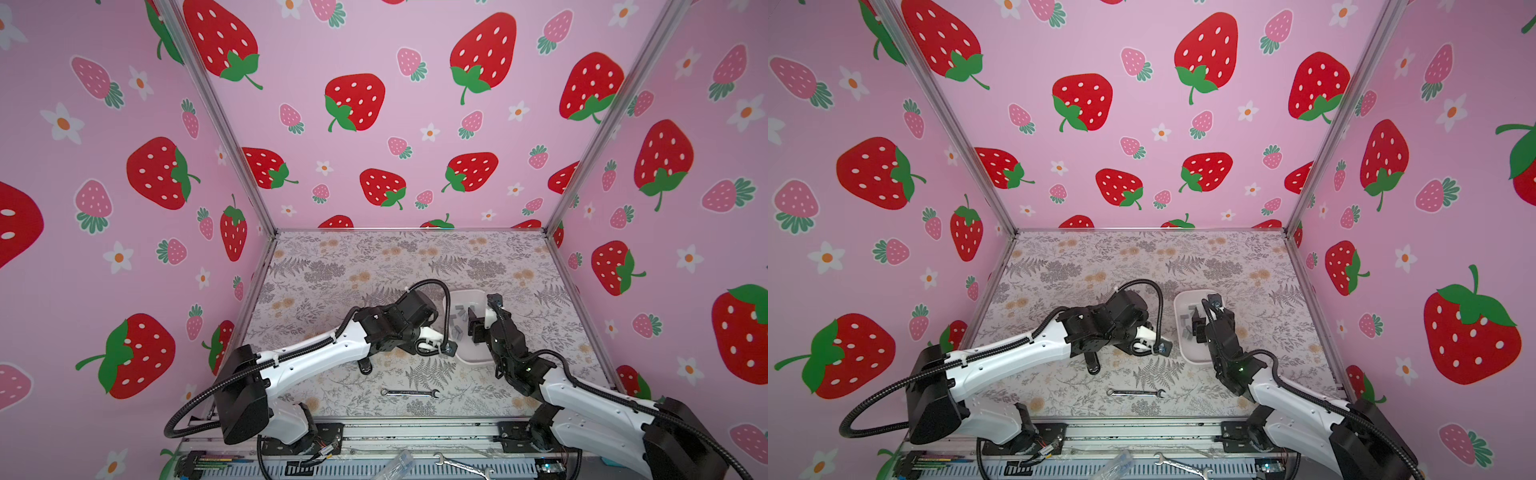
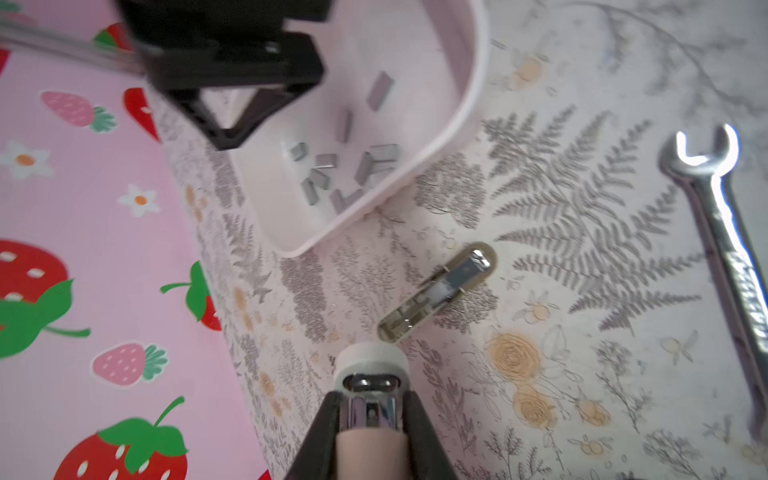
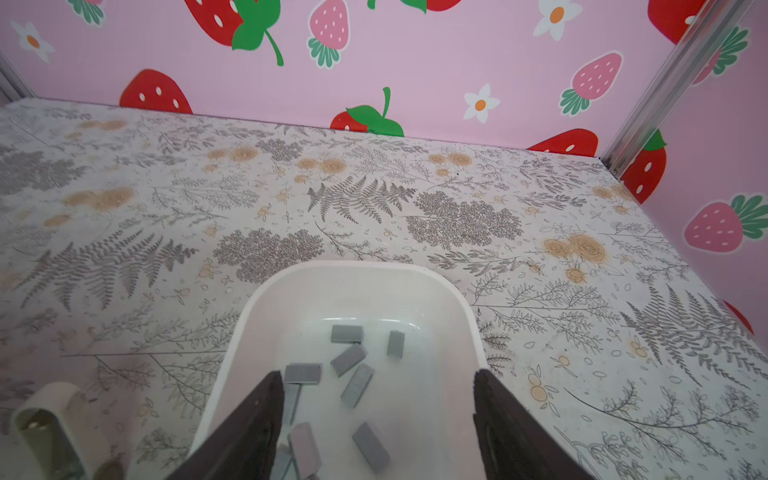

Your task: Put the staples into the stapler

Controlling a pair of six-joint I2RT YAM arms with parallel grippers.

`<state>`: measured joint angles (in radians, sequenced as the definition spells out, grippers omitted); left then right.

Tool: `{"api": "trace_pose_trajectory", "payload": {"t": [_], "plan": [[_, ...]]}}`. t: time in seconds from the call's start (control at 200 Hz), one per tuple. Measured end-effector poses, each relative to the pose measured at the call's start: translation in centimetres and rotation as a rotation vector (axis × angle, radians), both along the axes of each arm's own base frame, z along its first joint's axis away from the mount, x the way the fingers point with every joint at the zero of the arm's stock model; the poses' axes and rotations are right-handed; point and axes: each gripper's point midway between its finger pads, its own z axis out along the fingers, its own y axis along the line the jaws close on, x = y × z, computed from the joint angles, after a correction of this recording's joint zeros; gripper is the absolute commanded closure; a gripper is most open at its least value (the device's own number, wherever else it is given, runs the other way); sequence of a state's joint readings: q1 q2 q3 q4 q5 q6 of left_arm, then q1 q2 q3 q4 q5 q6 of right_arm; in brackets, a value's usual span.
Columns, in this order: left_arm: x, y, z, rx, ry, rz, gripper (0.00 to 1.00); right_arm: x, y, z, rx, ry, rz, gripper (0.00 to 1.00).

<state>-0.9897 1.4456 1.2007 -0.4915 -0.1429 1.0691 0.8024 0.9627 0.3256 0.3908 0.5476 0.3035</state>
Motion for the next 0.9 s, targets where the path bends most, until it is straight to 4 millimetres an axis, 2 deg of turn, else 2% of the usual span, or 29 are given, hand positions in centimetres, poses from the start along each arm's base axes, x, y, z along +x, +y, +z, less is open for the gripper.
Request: {"api": "trace_pose_trajectory", "payload": {"t": [0.085,0.22,0.33,0.455,0.65,0.795,0.9], "plan": [[1.0,-0.5,2.1,-0.096,0.005,0.108,1.00,-1.1,0.5,1.3,0.082,0.002,0.037,0.28],[1.7,-0.5,3.2,-0.189,0.050,0.235,1.00,-3.2,2.9,2.7,0.238,0.042,0.163,0.32],[1.9,-0.3,3.4,-0.263,0.117,0.312,1.00,-5.0,5.8,2.5,0.348,0.145,0.296,0.40],[1.8,-0.1,4.4,-0.352,0.200,0.340,1.00,-6.4,7.9,2.3,0.397,0.251,0.374,0.39],[0.2,0.1,7.2,-0.457,0.238,0.268,1.00,-7.8,8.1,4.2,0.463,0.243,0.412,0.36],[-1.3,-0.3,6.7,-0.458,0.291,0.199,1.00,-8.6,8.1,5.7,0.496,0.210,0.441,0.37],[-1.8,-0.4,6.3,-0.450,0.306,0.169,1.00,-9.2,8.6,5.8,0.485,0.204,0.468,0.38]]}}
